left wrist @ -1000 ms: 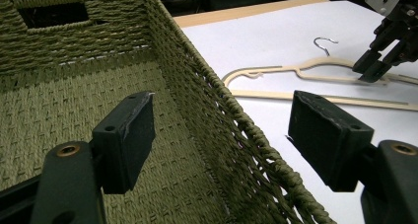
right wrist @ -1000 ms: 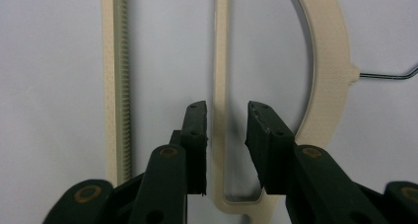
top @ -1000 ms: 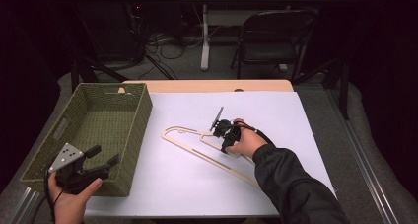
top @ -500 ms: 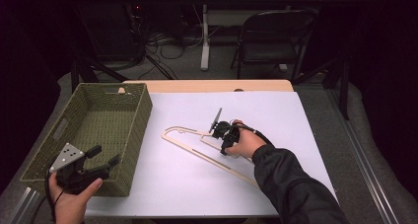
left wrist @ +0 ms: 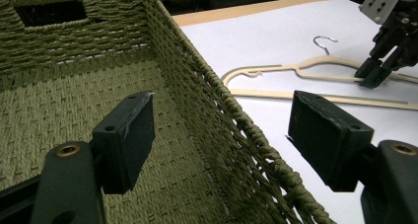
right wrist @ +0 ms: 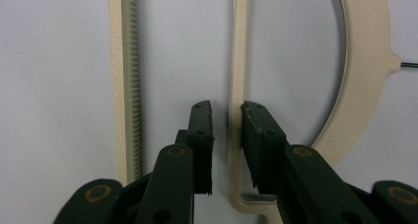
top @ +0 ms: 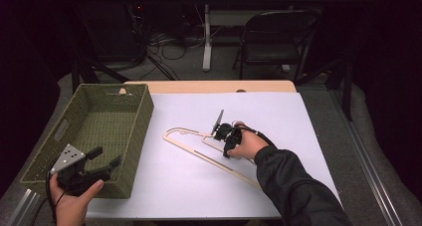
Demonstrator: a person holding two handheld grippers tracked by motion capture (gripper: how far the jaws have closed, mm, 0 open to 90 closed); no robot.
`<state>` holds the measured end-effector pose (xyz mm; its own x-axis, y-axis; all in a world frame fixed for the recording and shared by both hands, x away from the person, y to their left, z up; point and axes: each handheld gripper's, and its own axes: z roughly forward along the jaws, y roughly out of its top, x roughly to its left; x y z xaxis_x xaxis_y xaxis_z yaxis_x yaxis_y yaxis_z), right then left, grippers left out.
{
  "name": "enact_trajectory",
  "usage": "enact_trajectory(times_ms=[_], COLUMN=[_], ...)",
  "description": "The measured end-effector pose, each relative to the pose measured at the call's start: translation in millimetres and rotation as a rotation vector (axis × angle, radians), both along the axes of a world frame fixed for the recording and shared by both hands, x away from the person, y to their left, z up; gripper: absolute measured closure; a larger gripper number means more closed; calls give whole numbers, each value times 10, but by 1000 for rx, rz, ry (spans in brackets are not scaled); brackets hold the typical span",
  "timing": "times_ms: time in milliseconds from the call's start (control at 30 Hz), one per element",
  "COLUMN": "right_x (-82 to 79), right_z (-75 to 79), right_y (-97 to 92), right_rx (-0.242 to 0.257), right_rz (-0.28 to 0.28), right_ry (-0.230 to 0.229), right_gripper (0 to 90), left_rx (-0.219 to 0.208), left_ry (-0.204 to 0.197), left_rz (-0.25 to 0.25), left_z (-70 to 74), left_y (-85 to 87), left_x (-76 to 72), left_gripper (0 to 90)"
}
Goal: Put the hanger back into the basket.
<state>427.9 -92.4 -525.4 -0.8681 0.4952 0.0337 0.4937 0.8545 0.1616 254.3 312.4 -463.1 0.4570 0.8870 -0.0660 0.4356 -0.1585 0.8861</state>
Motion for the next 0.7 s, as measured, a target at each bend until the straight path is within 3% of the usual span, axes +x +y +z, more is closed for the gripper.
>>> enact_trajectory(times_ms=[467,700], right_x=[13,13], right_z=[-2,-11], right_y=[-7,4], right_rx=[-11,-18], right_rz=[-12,-19], right_ry=[-9,-18], right_gripper=[841,843], left_rx=[0,3], left_ry=[-1,-1], left_rz=[0,0], left_z=[-1,1], left_y=[-2,-6], left_x=[1,1], left_gripper=[258,258])
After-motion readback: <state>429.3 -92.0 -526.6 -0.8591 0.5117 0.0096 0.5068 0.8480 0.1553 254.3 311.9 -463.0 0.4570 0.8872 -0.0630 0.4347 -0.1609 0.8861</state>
